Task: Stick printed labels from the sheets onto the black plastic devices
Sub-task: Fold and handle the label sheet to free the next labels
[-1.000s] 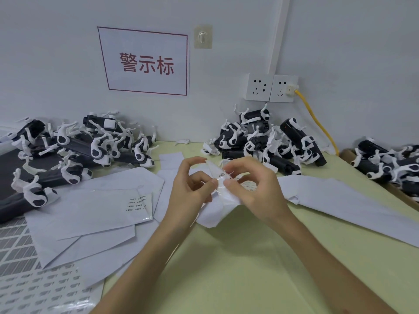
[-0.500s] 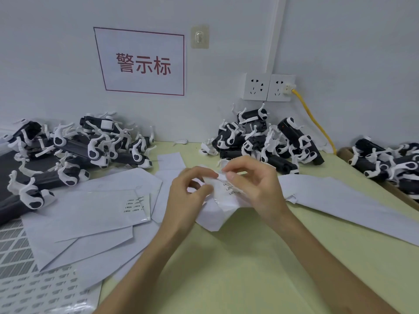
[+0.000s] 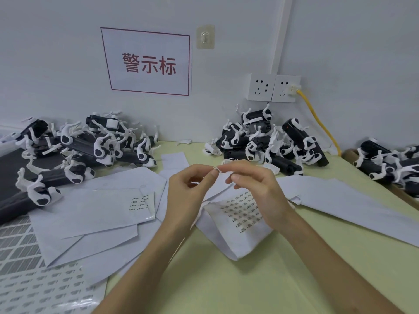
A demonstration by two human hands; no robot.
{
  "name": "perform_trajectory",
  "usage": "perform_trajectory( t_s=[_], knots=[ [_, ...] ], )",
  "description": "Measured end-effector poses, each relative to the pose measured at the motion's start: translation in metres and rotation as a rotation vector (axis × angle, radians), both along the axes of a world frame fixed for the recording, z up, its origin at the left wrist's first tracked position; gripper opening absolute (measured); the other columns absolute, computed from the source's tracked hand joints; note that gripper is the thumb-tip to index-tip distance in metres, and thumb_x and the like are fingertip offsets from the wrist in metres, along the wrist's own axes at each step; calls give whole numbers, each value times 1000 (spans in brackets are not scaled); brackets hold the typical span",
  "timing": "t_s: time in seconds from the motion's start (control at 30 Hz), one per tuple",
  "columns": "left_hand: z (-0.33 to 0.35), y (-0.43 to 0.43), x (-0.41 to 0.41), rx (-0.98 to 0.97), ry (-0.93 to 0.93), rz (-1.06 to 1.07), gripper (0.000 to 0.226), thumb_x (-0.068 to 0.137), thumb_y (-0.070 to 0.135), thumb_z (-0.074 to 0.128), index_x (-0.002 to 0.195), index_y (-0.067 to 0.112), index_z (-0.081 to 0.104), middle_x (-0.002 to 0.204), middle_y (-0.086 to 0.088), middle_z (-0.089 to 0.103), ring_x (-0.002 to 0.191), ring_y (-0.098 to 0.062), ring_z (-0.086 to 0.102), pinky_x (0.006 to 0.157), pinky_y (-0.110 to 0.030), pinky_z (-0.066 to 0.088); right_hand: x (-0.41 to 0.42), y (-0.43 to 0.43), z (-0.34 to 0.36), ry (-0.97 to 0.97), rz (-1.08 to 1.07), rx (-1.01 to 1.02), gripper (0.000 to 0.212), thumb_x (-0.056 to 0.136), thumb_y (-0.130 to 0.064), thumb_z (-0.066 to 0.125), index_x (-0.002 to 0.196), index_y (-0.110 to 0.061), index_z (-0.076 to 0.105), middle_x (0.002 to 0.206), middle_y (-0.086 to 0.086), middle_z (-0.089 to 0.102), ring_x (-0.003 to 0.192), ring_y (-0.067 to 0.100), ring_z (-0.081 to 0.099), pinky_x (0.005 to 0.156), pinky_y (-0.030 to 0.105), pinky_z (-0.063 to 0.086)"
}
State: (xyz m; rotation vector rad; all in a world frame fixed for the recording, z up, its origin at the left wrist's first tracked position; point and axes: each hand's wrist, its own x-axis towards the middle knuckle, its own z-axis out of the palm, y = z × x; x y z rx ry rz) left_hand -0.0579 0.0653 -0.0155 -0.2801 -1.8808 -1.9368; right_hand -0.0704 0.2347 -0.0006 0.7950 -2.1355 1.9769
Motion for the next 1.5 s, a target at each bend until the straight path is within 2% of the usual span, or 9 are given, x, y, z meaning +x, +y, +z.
perform_trajectory(
  t_s=[0.1, 0.23, 0.4, 0.5, 0.73, 1.0, 1.23, 1.33, 1.5],
  knots=[
    [0, 1, 1, -29, 9, 5, 18, 93, 12, 73, 79, 23, 76, 69, 13, 69, 70, 0, 61, 69, -14, 46, 1, -2, -1, 45, -57, 10, 28, 88, -15, 60, 107, -20, 79, 111, -2, 71, 99, 26, 65, 86, 27, 52],
    [-1, 2, 1, -122, 28, 46, 17, 93, 15, 73, 78, 22, 73, 69, 13, 68, 71, -5, 61, 75, -25, 48, 1, -3, -6, 220, -274, 150, 23, 92, -12, 69, 107, -27, 76, 107, -4, 70, 93, 18, 66, 89, 43, 53],
    [-6, 6, 3, -315, 139, 138, 8, 89, 23, 72, 82, 23, 74, 70, 13, 67, 69, -7, 59, 69, -8, 39, 2, -3, -8, 402, -356, 221, 13, 87, -9, 78, 94, -20, 76, 94, -6, 69, 80, 16, 64, 79, 33, 52],
    [-9, 7, 3, -367, 161, 166, 8, 86, 30, 68, 84, 26, 74, 74, 14, 66, 71, -10, 60, 68, -9, 39, 2, -5, -9, 438, -376, 247, 12, 84, -5, 79, 87, -17, 76, 87, -7, 67, 75, 15, 63, 75, 31, 50],
    [-11, 7, 3, -565, 259, 264, 10, 89, 27, 65, 85, 25, 74, 75, 12, 67, 67, -7, 58, 75, -46, 51, 0, -2, -10, 461, -389, 306, 13, 84, -7, 79, 83, -17, 71, 85, -13, 64, 73, 11, 61, 72, 10, 43],
    [-6, 10, 7, -739, 235, 311, 24, 91, 14, 68, 103, 35, 73, 84, 16, 65, 77, -3, 56, 85, -31, 35, -5, 3, -12, 479, -399, 382, 13, 91, -9, 68, 87, -18, 62, 87, -15, 61, 77, 8, 62, 69, 12, 45],
    [9, 12, -2, -811, 134, 307, 24, 92, 19, 63, 100, 39, 72, 98, 18, 65, 91, -3, 56, 92, -27, 27, -7, 3, -15, 477, -398, 356, 10, 94, -15, 61, 89, -23, 57, 94, -14, 58, 81, 5, 60, 71, 9, 42],
    [15, 8, -7, -975, 167, 330, 20, 94, 23, 61, 102, 39, 71, 107, 16, 66, 101, -8, 57, 99, -34, 29, -7, 2, -17, 473, -382, 370, 15, 95, -13, 63, 89, -25, 56, 93, -14, 58, 81, 7, 61, 70, 10, 43],
    [21, -21, -41, -1331, 116, 401, 34, 96, 31, 60, 129, 34, 62, 133, 10, 60, 122, -18, 52, 109, -41, 24, -6, 1, -16, 473, -395, 345, 10, 95, -20, 60, 88, -26, 56, 91, -15, 58, 78, 9, 61, 68, 11, 43]
  ],
)
